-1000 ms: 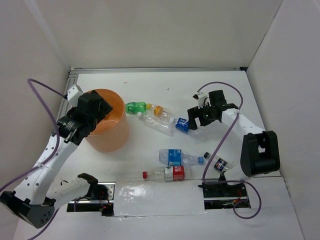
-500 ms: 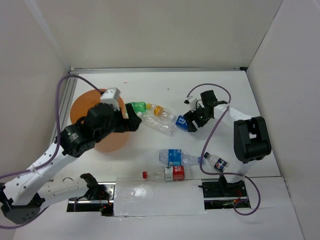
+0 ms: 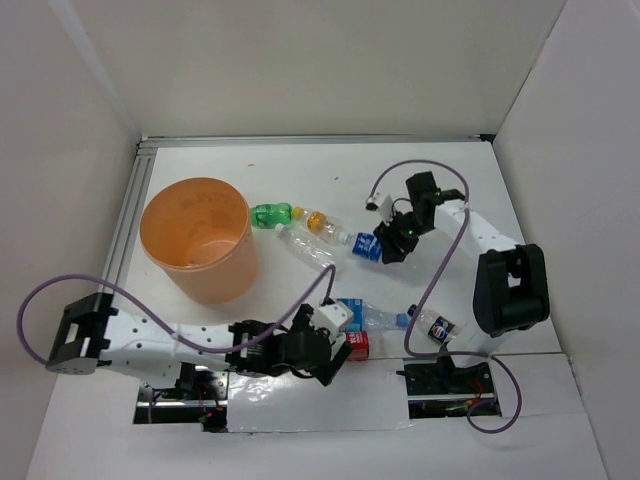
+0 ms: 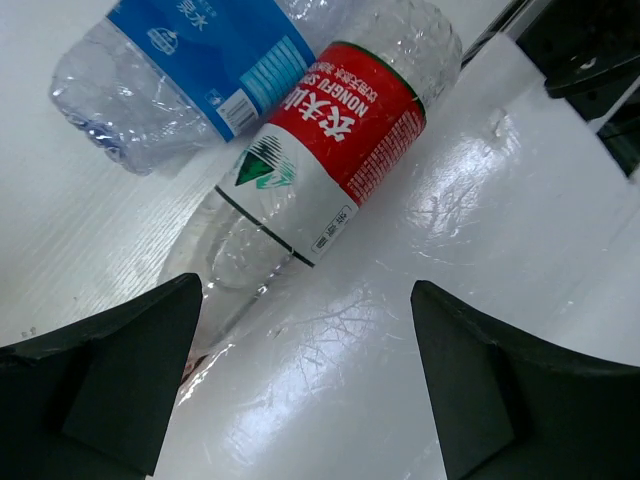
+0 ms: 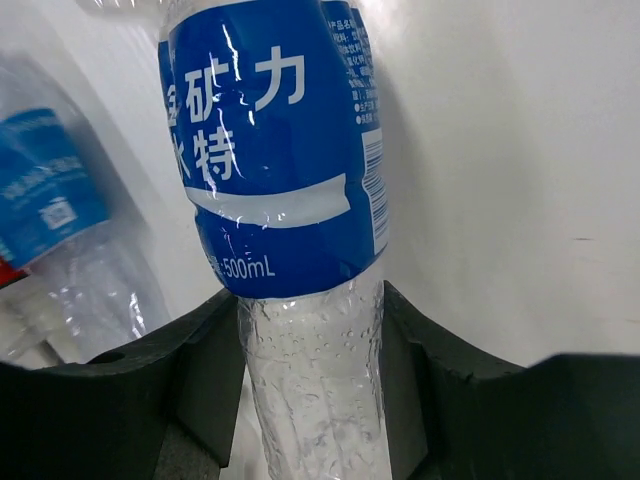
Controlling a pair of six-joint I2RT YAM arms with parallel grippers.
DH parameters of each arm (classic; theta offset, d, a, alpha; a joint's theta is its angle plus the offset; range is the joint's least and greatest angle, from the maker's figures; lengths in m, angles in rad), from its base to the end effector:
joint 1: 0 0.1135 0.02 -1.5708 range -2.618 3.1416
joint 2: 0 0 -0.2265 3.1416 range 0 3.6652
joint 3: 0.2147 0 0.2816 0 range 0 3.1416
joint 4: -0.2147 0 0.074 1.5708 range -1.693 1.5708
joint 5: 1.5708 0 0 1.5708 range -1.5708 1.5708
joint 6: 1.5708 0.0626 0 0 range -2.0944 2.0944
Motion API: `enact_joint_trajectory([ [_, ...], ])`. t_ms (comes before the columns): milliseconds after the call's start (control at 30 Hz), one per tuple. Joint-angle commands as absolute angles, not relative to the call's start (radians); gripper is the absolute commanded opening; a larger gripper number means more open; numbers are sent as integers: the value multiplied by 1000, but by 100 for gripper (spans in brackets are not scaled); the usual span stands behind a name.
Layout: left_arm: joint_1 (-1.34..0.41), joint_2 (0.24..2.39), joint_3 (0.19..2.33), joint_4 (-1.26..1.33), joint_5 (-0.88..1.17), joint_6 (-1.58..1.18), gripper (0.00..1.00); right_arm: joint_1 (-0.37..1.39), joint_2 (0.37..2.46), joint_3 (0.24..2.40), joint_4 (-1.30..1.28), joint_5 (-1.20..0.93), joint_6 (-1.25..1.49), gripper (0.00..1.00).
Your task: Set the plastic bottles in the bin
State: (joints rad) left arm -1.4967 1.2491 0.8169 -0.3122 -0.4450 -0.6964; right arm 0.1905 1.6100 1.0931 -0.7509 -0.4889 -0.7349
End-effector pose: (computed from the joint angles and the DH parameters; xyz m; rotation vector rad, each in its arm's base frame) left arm 0.0505 -0.3165 0.1792 0.6871 2.2112 -0.6607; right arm 0.3246 0.0925 0.1326 -1.2844 2.3469 0.5326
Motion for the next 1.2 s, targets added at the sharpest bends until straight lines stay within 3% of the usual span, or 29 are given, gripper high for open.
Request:
enact_joint_trajectory([
  [0,-1537,1324,836,-204,-581,-752,99,178,1485,1317,-916,-595,-811,16],
  [267,-1601,1410,836,-153,-678,-727,99,326,1563,1918,-922,-731,-729,16],
  [533,-1643,1413,802,-232,-756,-814,100,592,1788,2107,-373,-931,-307,16],
  [733,-1670,1390,769,-264,-790,-876,100,806,2074,2416,-362,-968,-158,16],
  [867,-1680,1402,778,-304,-824,-900,100,882,2178,2416,-292,-933,-118,19],
  [933,-1690,1411,788,-319,-836,-911,100,900,2210,2404,-279,-922,-94,29],
  [967,-1690,1411,788,-319,-845,-911,100,914,2210,2404,-291,-910,-94,42],
  [1067,-1690,1420,798,-319,-859,-920,100,914,2223,2420,-325,-884,-103,100],
  [1167,-1690,1431,807,-304,-877,-887,100,859,2180,2457,-347,-806,-94,100],
])
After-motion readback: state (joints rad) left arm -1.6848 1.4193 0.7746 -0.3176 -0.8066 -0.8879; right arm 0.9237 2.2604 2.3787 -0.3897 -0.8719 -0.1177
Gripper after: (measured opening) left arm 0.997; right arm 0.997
